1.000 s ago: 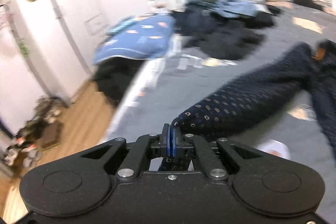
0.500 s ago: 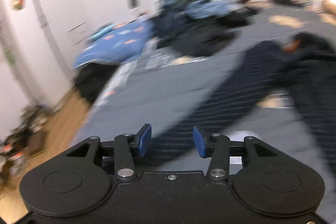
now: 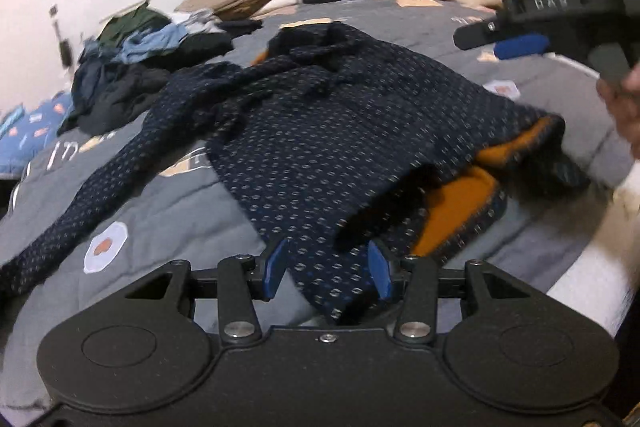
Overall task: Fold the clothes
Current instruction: 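Release the hem with the left gripper and move back over the shirt, then grasp the orange-lined shirt edge with the left gripper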
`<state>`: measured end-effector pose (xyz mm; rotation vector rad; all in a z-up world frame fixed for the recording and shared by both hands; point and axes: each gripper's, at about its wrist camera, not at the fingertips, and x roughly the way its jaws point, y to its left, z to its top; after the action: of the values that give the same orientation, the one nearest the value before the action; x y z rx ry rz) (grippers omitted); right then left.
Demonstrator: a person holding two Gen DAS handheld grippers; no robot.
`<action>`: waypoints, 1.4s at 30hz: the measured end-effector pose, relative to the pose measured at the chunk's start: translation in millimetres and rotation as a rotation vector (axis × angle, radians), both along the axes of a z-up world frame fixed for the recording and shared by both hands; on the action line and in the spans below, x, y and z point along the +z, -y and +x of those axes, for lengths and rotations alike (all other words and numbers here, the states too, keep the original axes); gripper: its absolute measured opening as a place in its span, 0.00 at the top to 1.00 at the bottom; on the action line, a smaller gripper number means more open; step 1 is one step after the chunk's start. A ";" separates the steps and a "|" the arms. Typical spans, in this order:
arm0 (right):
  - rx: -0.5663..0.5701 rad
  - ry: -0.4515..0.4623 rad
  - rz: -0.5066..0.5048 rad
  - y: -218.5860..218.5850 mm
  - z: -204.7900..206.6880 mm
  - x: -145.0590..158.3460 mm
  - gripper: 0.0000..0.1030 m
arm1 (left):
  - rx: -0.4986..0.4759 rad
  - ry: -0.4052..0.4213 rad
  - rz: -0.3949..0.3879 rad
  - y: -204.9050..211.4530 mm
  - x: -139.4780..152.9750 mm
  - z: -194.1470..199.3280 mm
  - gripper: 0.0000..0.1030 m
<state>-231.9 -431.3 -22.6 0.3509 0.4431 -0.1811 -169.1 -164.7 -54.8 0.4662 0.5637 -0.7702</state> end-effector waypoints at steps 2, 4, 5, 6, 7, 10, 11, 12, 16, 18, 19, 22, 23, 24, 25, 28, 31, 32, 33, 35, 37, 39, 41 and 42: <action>0.006 -0.018 -0.018 1.9 -5.3 -3.6 0.30 | 0.004 0.000 -0.001 5.7 -3.2 -0.5 0.57; 0.012 -0.037 -0.043 3.0 -9.7 -5.6 0.30 | 0.012 -0.033 -0.026 7.1 -2.5 4.8 0.63; 0.016 -0.045 -0.054 3.5 -11.8 -6.6 0.30 | 0.011 -0.041 -0.032 9.4 -1.8 5.0 0.65; 0.021 -0.053 -0.060 4.0 -14.1 -7.5 0.30 | 0.010 -0.043 -0.036 12.2 -1.3 4.6 0.65; 0.029 -0.063 -0.062 4.9 -15.8 -8.2 0.30 | 0.005 -0.032 -0.039 14.1 -0.8 1.5 0.65; 0.074 -0.088 -0.054 7.2 -20.4 -10.1 0.30 | -0.036 -0.021 -0.052 20.3 -2.0 -6.3 0.65; 0.089 -0.095 -0.056 6.5 -22.3 -10.9 0.30 | -0.047 -0.021 -0.057 21.8 -2.3 -8.3 0.65; 0.103 -0.102 -0.057 5.7 -24.0 -11.5 0.30 | -0.055 -0.026 -0.064 24.2 -2.8 -9.5 0.65; 0.144 -0.115 -0.048 3.2 -28.2 -12.2 0.30 | -0.060 -0.063 -0.092 35.9 -7.6 -7.2 0.65; 0.155 -0.116 -0.036 2.5 -29.3 -12.5 0.30 | -0.050 -0.088 -0.106 41.2 -10.3 -3.5 0.65; 0.160 -0.119 -0.033 2.1 -29.8 -12.7 0.30 | -0.048 -0.093 -0.107 43.4 -12.0 -2.6 0.65; 0.177 -0.125 -0.021 1.2 -30.8 -13.4 0.30 | -0.039 -0.082 -0.105 48.3 -15.9 -3.2 0.65; 0.190 -0.126 -0.012 0.6 -30.7 -13.6 0.30 | -0.039 -0.085 -0.105 49.5 -17.0 -2.9 0.65; 0.206 -0.125 0.000 0.0 -30.5 -13.5 0.30 | -0.040 -0.090 -0.105 50.6 -18.0 -2.5 0.67; 0.221 -0.123 0.011 -1.0 -30.2 -13.2 0.30 | -0.040 -0.095 -0.106 51.6 -19.1 -2.1 0.69; 0.271 -0.112 0.024 -7.0 -29.8 -10.5 0.30 | -0.049 -0.096 -0.101 54.4 -21.1 -2.5 0.72; 0.330 -0.089 0.055 -10.5 -31.1 -5.6 0.30 | -0.040 -0.115 -0.105 55.1 -23.4 0.2 0.72; 0.351 -0.078 0.072 -11.0 -31.6 -3.6 0.30 | -0.035 -0.118 -0.105 55.6 -24.1 1.3 0.72; 0.371 -0.069 0.087 -11.5 -32.2 -1.6 0.30 | -0.029 -0.121 -0.105 56.1 -24.8 2.4 0.72; 0.400 -0.058 0.097 -13.0 -33.7 2.3 0.30 | -0.014 -0.129 -0.112 56.2 -25.6 5.2 0.72; 0.409 -0.061 0.085 -14.6 -34.6 3.9 0.30 | 0.000 -0.132 -0.120 56.2 -26.1 7.6 0.72; 0.412 -0.068 0.073 -16.0 -35.0 4.5 0.30 | 0.007 -0.141 -0.125 57.5 -26.5 9.8 0.72; 0.404 -0.083 0.074 -15.9 -34.1 3.4 0.30 | 0.009 -0.158 -0.132 59.0 -27.9 12.1 0.72; 0.401 -0.088 0.075 -15.5 -33.8 2.8 0.30 | 0.009 -0.156 -0.129 60.2 -28.7 12.1 0.72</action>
<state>-265.7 -415.8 -19.8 0.3218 0.5988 0.2117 -157.0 -224.9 -83.5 0.2859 0.6567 -0.8338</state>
